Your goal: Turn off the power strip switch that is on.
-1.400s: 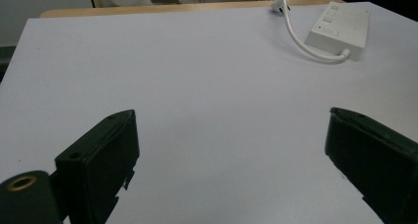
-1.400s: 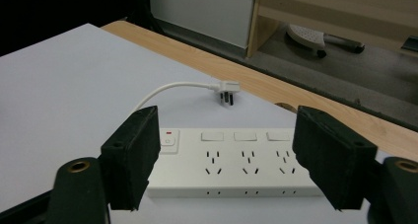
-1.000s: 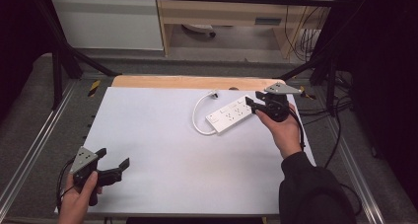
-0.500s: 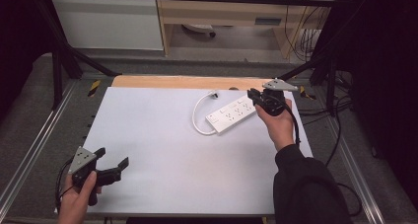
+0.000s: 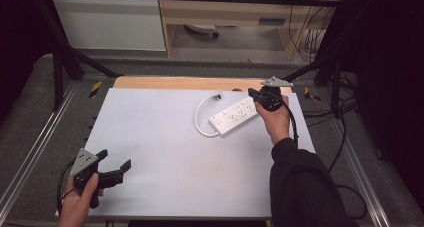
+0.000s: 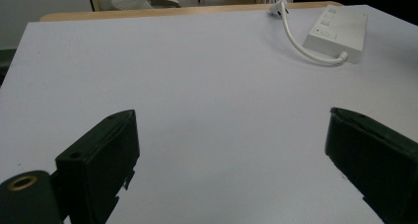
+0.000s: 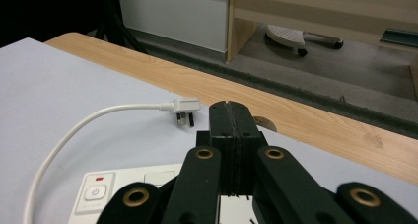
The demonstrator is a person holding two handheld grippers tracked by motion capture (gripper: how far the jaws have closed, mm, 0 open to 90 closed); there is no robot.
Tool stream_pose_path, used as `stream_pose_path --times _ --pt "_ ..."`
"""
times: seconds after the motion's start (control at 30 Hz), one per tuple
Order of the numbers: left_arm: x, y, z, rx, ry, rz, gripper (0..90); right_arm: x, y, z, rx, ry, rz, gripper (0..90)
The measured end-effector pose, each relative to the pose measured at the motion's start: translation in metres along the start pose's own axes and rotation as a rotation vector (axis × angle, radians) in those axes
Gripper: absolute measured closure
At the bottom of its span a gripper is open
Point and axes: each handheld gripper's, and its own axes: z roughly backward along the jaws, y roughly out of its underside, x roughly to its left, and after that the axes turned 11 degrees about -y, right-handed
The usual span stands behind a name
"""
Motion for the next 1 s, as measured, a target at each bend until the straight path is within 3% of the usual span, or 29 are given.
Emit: stream_pose_path --times 0.1,0.4,0.5,0.77,1.0 --pt "0.0 0.0 0.0 -0.001 0.001 0.001 6.4 -0.005 0.002 -0.009 -0.012 0.004 -0.026 90.0" --pt "-0.001 0.0 -0.001 -0.001 0.007 -0.001 6.4 -0.009 0.008 -0.025 0.009 0.012 -0.039 90.0" --pt "-0.001 -0.001 -0.001 -0.003 0.007 -0.006 6.4 -0.01 0.01 -0.03 -0.008 0.009 -0.096 90.0" --pt "0.0 -0.001 0.0 -0.004 0.005 0.001 6.4 -0.003 0.005 -0.046 0.012 0.035 -0.056 90.0" --pt "0.0 -0.001 0.001 -0.005 0.006 0.0 6.4 -0.006 0.01 -0.053 0.045 0.051 -0.05 90.0"
